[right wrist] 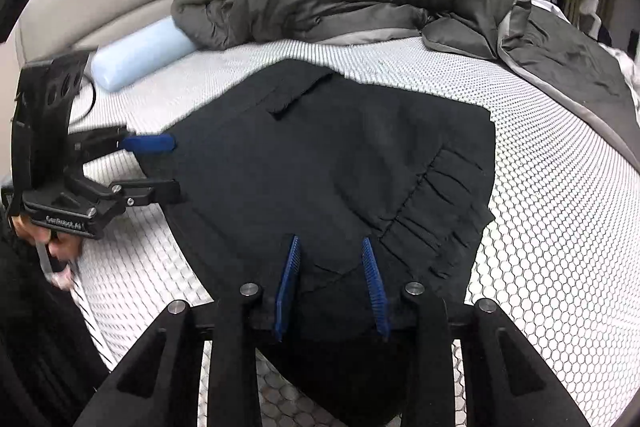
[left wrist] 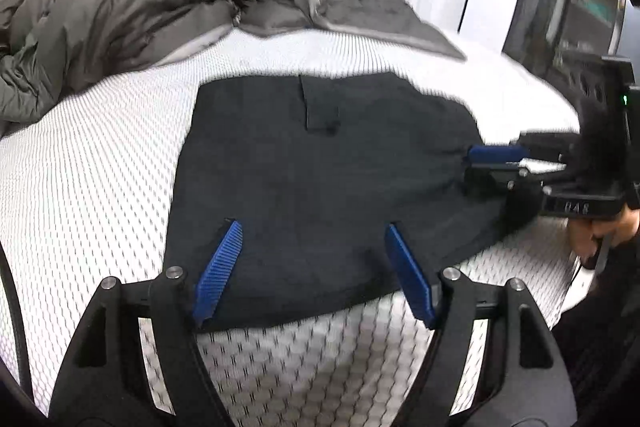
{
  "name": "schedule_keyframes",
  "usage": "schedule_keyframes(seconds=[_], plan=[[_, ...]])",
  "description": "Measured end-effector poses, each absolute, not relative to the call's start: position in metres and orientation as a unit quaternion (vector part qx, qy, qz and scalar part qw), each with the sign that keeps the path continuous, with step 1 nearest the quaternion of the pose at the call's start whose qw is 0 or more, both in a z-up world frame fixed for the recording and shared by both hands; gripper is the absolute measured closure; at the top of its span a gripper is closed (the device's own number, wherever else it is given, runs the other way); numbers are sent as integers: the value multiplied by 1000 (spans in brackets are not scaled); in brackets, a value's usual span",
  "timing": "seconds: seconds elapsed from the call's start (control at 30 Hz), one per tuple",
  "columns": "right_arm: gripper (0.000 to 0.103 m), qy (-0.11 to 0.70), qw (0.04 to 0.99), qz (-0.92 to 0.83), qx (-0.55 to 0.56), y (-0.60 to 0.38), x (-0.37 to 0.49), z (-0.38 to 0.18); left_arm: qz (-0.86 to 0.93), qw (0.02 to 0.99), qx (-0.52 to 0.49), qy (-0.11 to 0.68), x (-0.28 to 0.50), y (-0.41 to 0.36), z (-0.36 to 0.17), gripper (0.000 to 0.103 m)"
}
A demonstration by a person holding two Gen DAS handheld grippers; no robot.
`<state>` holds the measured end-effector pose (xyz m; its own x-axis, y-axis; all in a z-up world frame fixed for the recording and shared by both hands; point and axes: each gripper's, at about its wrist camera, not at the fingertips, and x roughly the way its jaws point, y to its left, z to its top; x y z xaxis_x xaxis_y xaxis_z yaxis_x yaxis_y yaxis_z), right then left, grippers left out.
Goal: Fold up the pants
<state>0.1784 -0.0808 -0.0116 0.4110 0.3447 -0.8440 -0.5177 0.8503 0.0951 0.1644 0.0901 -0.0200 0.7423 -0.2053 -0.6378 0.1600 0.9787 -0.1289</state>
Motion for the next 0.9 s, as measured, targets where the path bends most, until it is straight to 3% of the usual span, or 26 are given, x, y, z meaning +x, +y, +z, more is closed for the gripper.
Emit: schedule_keyframes(seconds=[0.13,0.3,0.5,0.67,0.9], plan=[[67,471,839,261,-73,-58,199,-6,-98,922,-35,372,204,92,-24,31],[68,528,790,269,-155,-22,217,-48,-99,912,-17,399,223,96,-38,32],[71,531,803,236,-135,-66,218,-34,-60,913,-17,403,209,120,-37,30],[67,512,814,249,-117,-58,215,-16,-41,920,-35,388,208,131,-26,29],[65,523,811,235,-117,-50,224,-28,-80,890,-123,432,206,152,-42,28]])
